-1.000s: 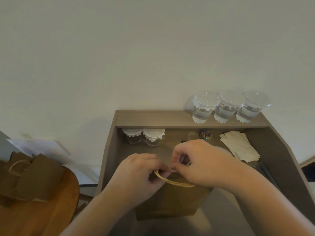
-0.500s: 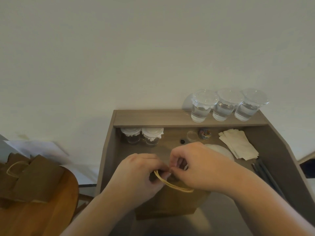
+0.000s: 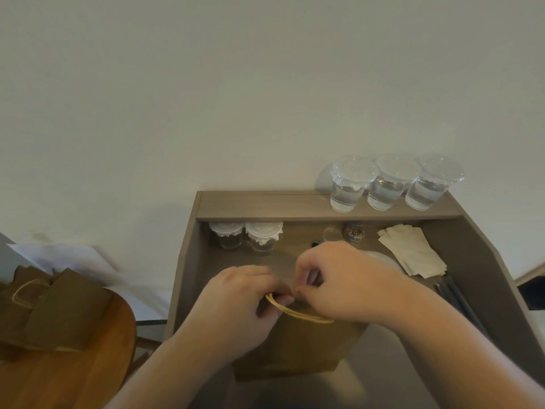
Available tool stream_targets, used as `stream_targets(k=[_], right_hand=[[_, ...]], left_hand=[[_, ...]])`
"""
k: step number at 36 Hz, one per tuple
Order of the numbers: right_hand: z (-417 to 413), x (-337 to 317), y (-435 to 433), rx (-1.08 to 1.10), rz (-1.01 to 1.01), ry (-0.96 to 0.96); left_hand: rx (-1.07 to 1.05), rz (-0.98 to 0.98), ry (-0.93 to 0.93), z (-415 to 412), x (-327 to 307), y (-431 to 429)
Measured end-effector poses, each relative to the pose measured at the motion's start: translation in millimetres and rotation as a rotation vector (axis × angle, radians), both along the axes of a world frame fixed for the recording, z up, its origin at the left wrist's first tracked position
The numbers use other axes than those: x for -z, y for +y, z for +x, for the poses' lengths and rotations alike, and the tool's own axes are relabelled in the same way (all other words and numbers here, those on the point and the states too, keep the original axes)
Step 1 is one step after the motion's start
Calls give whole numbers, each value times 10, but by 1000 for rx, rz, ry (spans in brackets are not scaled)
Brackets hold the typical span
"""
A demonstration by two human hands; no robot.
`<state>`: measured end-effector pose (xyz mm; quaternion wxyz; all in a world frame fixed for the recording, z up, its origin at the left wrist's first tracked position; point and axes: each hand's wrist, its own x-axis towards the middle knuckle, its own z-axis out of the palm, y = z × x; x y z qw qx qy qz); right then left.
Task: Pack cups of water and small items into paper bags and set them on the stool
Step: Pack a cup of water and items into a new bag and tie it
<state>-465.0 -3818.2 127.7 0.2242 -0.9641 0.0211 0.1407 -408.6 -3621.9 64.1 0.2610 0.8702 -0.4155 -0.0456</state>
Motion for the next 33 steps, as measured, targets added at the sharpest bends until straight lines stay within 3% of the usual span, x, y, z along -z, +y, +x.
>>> stream_targets(k=[10,33], right_hand=[[-81,107,45,147,99,-50],[-19,69,233,-24,-225,40]], left_hand=[[-20,-10,10,-14,15,11],[33,-29,-20,44,49,43]])
